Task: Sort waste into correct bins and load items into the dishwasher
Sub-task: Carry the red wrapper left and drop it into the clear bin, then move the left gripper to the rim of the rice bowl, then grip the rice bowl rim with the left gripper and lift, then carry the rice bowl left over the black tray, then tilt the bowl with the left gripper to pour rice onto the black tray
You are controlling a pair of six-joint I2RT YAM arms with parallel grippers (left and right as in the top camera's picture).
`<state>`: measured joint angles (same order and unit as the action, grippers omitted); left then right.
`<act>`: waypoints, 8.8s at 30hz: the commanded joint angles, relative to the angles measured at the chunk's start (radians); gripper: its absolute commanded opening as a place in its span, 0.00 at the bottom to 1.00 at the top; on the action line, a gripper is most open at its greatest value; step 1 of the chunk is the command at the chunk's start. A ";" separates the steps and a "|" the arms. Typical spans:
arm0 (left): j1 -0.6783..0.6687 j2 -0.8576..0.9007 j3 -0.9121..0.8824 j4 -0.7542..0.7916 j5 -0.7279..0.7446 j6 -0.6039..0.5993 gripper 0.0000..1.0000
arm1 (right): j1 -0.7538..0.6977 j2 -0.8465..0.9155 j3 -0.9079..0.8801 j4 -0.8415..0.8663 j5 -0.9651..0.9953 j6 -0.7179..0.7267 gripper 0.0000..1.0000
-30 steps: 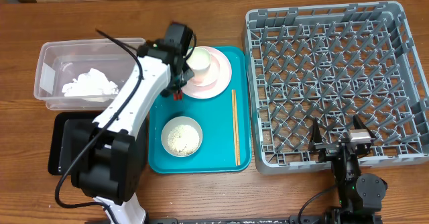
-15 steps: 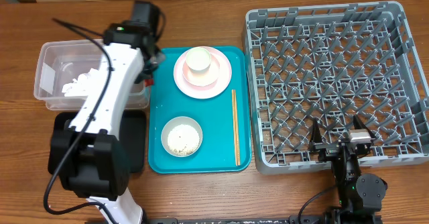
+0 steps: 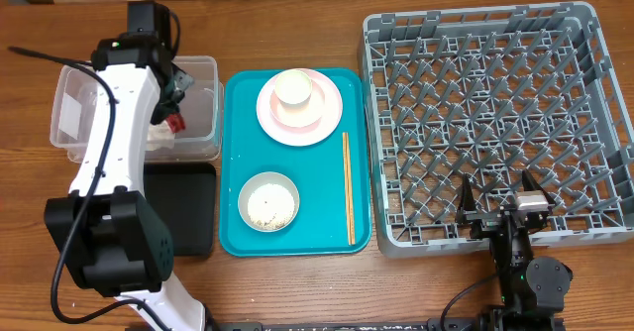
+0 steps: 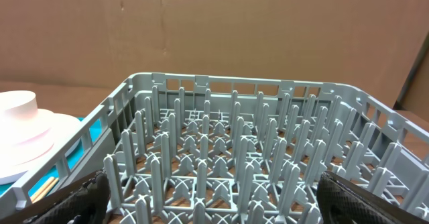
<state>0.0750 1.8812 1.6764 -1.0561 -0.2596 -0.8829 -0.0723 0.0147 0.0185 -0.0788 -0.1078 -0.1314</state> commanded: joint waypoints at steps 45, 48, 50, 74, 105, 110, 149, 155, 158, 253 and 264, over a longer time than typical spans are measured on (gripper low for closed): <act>-0.376 -0.014 -0.037 -0.346 0.638 0.616 0.04 | 0.000 -0.010 -0.011 0.005 -0.006 -0.004 1.00; -0.468 -0.014 -0.037 -0.373 0.528 0.572 0.04 | 0.000 -0.010 -0.011 0.005 -0.006 -0.004 1.00; -0.516 -0.014 -0.037 -0.384 0.472 0.532 0.04 | 0.000 -0.010 -0.011 0.005 -0.006 -0.004 1.00; -0.660 -0.011 -0.093 -0.330 0.278 0.291 0.25 | 0.000 -0.010 -0.011 0.005 -0.006 -0.004 1.00; -0.660 -0.011 -0.393 -0.068 0.278 0.292 0.21 | 0.000 -0.010 -0.011 0.005 -0.006 -0.004 1.00; -0.660 -0.011 -0.393 -0.064 0.277 0.292 0.19 | 0.000 -0.010 -0.011 0.005 -0.006 -0.004 1.00; -0.660 -0.011 -0.432 -0.021 0.278 0.292 0.04 | 0.000 -0.010 -0.011 0.005 -0.006 -0.004 1.00; -0.660 -0.031 -0.417 -0.032 0.275 0.304 0.04 | 0.000 -0.010 -0.011 0.005 -0.006 -0.004 1.00; -0.660 -0.076 -0.413 -0.036 0.275 0.311 0.04 | 0.000 -0.010 -0.011 0.005 -0.006 -0.004 1.00; 0.922 -0.437 -0.767 0.047 1.604 1.112 0.04 | 0.000 -0.010 -0.011 0.005 -0.006 -0.004 1.00; 0.922 -0.435 -0.767 0.064 1.691 1.100 0.04 | 0.000 -0.010 -0.011 0.005 -0.006 -0.004 1.00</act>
<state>0.9909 1.4631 0.9180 -1.0035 1.3758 0.1944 -0.0723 0.0147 0.0185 -0.0788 -0.1081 -0.1318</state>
